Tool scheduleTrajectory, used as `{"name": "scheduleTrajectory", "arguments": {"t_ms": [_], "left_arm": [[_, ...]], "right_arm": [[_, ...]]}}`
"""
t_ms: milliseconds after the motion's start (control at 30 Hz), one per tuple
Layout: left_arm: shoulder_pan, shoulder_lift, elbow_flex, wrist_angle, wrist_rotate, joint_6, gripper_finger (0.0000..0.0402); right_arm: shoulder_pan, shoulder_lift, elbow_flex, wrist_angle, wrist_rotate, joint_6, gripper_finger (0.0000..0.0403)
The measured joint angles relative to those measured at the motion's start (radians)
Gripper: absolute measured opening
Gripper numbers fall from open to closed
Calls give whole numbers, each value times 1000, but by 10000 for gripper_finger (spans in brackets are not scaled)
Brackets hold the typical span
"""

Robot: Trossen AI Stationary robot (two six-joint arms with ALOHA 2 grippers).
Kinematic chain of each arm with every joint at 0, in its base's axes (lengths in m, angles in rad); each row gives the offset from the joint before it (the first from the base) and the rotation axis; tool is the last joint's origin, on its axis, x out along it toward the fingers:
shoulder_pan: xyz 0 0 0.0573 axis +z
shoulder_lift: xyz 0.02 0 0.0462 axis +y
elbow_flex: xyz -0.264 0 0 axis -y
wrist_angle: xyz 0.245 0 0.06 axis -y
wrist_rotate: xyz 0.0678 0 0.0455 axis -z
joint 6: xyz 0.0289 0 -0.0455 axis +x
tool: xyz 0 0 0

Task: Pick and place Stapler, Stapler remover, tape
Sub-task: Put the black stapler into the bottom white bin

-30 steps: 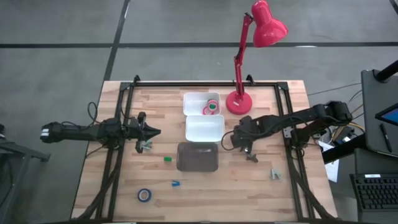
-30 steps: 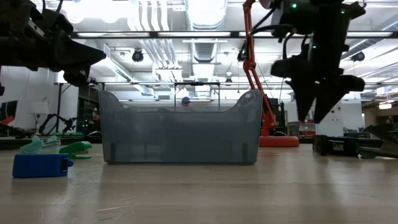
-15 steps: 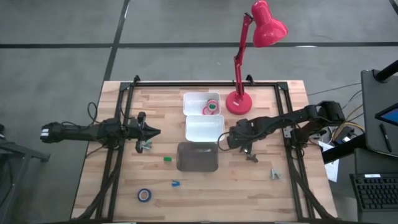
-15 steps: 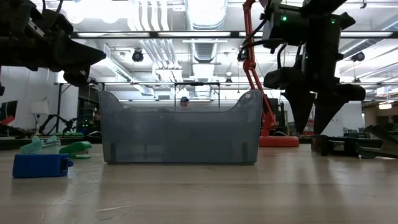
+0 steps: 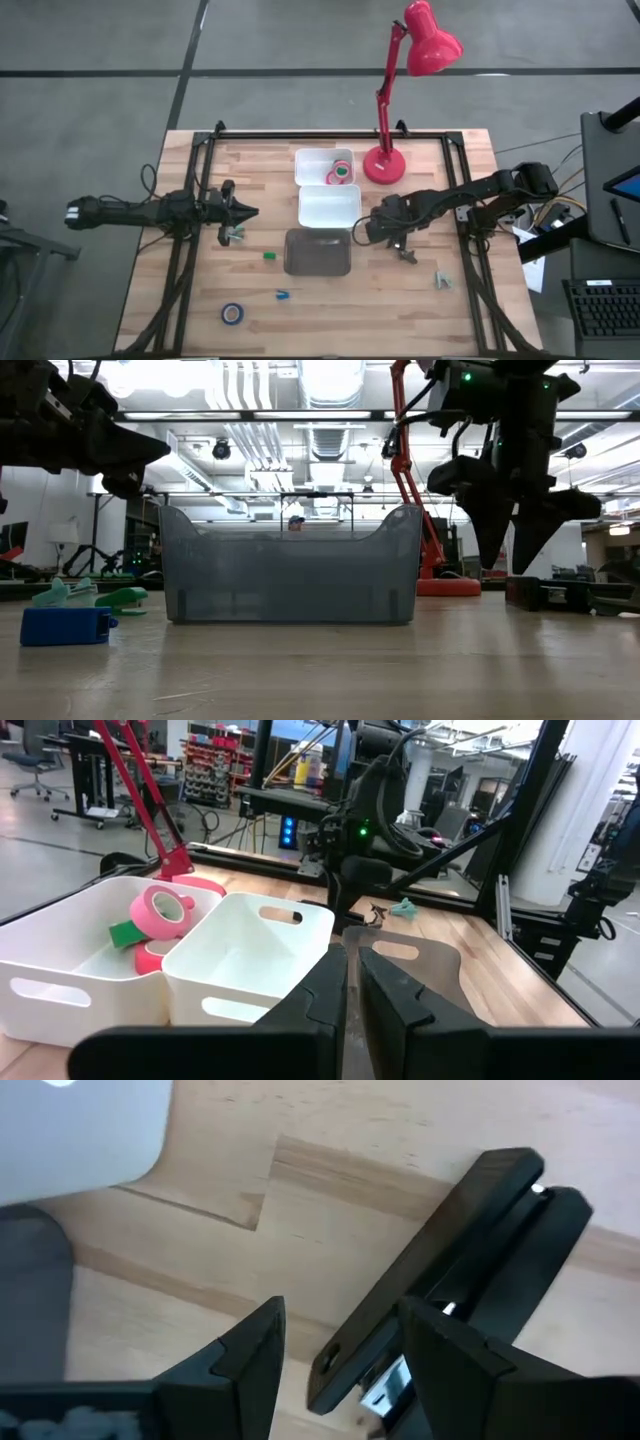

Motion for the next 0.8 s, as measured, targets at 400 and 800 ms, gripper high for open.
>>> {"name": "scheduleTrajectory", "arguments": {"t_ms": [400, 800], "left_arm": [[0, 0, 0, -1, 0, 0, 30], [0, 0, 0, -2, 0, 0, 30]], "right_arm": [[29, 41, 0, -16, -19, 50, 189], [29, 105, 5, -19, -16, -14, 101]]}}
